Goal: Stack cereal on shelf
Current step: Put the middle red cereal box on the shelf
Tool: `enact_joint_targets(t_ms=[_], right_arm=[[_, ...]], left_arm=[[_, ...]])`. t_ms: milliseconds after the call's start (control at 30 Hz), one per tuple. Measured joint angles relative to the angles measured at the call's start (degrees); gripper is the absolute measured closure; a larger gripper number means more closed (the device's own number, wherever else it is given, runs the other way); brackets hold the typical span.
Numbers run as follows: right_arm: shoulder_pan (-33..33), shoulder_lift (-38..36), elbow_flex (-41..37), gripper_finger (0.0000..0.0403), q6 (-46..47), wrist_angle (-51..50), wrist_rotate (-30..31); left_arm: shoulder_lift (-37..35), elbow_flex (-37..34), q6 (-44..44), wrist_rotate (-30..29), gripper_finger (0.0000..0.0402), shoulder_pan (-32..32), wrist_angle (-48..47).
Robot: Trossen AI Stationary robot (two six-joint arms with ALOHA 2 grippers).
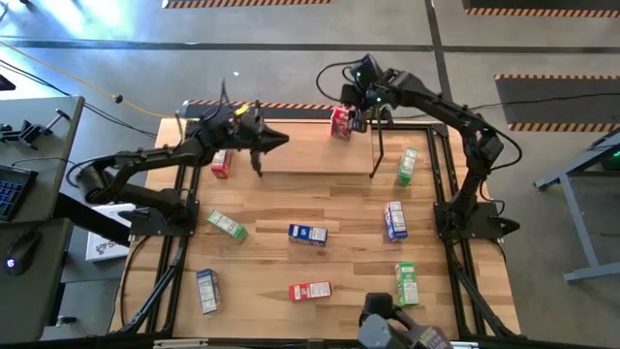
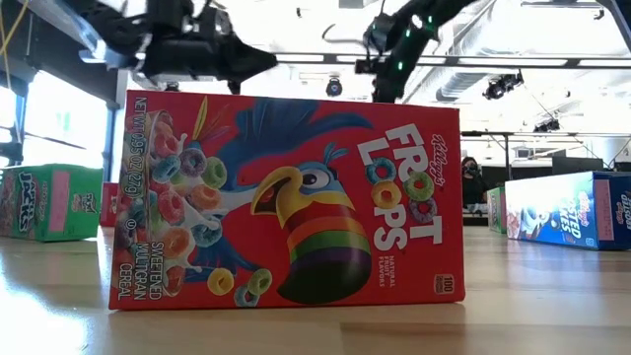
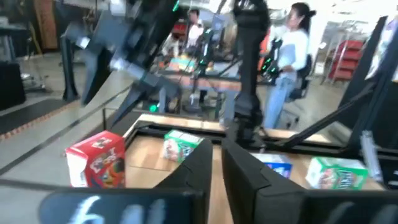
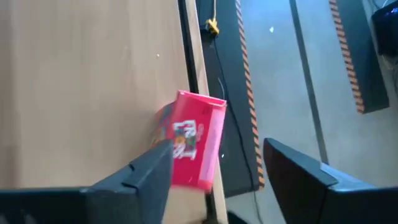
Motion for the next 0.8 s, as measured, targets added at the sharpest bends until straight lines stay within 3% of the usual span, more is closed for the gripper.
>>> enact_joint_targets(t_ms=[200,367,567,800], right_arm=[[0.3,-0.1,8.4,0.0293,6.5,-13.6,-0.2],[0.5,-0.1,6.2,0.0388,8.2,-18.8,-0.3],[0.6,-0.1,-1.3,0.0384,9.7,-13.1,-0.3],[0.5,0.0,-8.3,0.0401,12.1,-4.3,1.3]], left_arm=[[12.4,13.8,6.1,-3.5,0.04,0.1,-12.6],[22.3,25.3,14.4,-10.4,0.0399,0.1,-24.1],[30.6,35.3,20.6,-19.7,0.0399,1.0,-33.1],[38.1,42.9,22.7,-20.0,0.0399,2.0,-37.9]])
